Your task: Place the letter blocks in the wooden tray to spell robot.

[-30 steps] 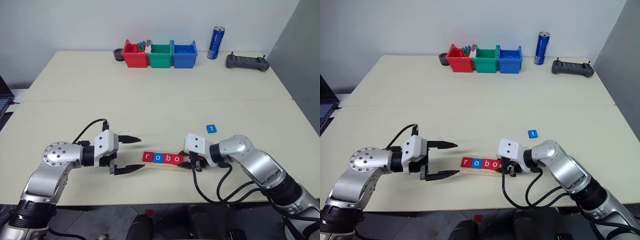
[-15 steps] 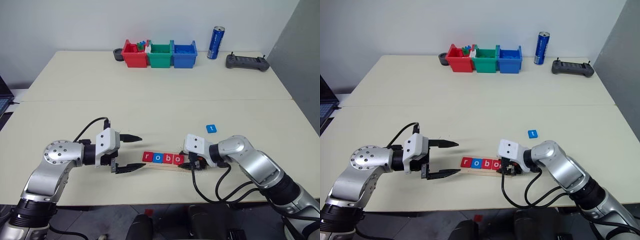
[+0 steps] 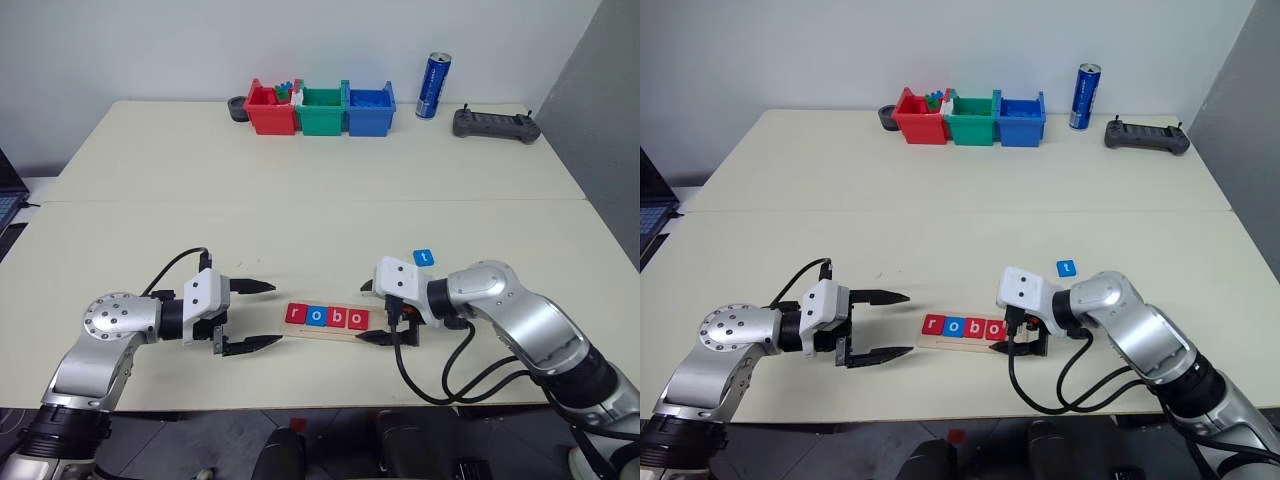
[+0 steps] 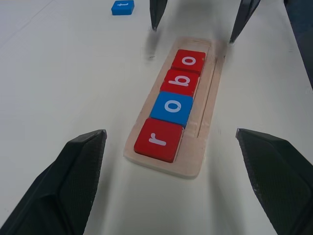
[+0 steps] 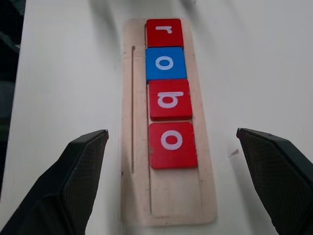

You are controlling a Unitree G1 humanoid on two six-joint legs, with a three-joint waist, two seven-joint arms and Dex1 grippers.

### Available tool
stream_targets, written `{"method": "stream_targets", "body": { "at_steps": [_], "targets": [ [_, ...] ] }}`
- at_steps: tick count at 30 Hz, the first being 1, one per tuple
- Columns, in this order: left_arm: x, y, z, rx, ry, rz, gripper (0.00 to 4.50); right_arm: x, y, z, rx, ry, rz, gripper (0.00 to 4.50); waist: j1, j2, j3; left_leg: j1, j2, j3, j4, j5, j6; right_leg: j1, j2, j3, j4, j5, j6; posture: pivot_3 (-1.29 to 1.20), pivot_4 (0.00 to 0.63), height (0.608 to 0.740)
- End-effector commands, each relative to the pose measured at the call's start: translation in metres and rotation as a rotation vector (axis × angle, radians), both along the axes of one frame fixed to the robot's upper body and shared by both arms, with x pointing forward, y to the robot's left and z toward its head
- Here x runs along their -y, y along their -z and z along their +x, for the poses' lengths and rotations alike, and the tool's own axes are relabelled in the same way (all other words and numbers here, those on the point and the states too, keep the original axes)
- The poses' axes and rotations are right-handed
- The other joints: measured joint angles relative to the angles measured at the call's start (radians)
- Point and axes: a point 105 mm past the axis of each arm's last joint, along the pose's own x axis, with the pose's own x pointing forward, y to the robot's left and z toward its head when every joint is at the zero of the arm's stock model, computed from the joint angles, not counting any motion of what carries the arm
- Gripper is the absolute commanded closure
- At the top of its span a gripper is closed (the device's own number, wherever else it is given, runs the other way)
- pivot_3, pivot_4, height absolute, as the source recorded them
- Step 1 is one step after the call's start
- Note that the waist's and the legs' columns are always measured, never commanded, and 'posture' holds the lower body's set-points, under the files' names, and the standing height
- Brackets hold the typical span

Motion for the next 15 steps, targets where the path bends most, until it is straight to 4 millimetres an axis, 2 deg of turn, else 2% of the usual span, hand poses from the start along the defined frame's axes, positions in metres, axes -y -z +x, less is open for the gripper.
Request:
{"method": "stream_targets", "body": {
  "at_steps": [1,7,12,15],
  "targets": [
    [-0.002,-0.005,0.000,0.030,0.007,0.009,0.00,0.004,-0.003,-0.001,0.058,-0.002,-0.019,0.59,0.000,0.000,0.000,0.000,0.000,0.000,0.000,0.000,0.000,0.000,0.000,0.000,0.000,0.000,0.000,0.00,0.150,0.740],
    [-0.001,-0.013,0.000,0.041,0.013,0.026,0.00,0.010,0.006,0.006,0.087,0.009,-0.070,2.69,-0.001,0.000,0.000,0.001,0.000,0.000,0.000,0.000,0.000,0.000,0.000,0.000,0.000,0.000,0.000,0.00,0.150,0.740],
    [0.007,-0.023,0.000,0.048,0.018,0.025,0.00,0.006,0.014,0.007,0.084,-0.010,-0.093,4.47,-0.001,0.000,0.000,0.000,0.000,0.000,0.000,0.000,0.000,0.000,0.000,0.000,0.000,0.000,0.000,0.00,0.150,0.740],
    [0.010,-0.025,-0.001,0.047,0.017,0.024,0.00,0.005,0.018,0.009,0.088,-0.016,-0.107,4.47,-0.001,0.000,0.000,0.000,0.000,0.000,0.000,0.000,0.000,0.000,0.000,0.000,0.000,0.000,0.000,0.00,0.150,0.740]
  ]
}}
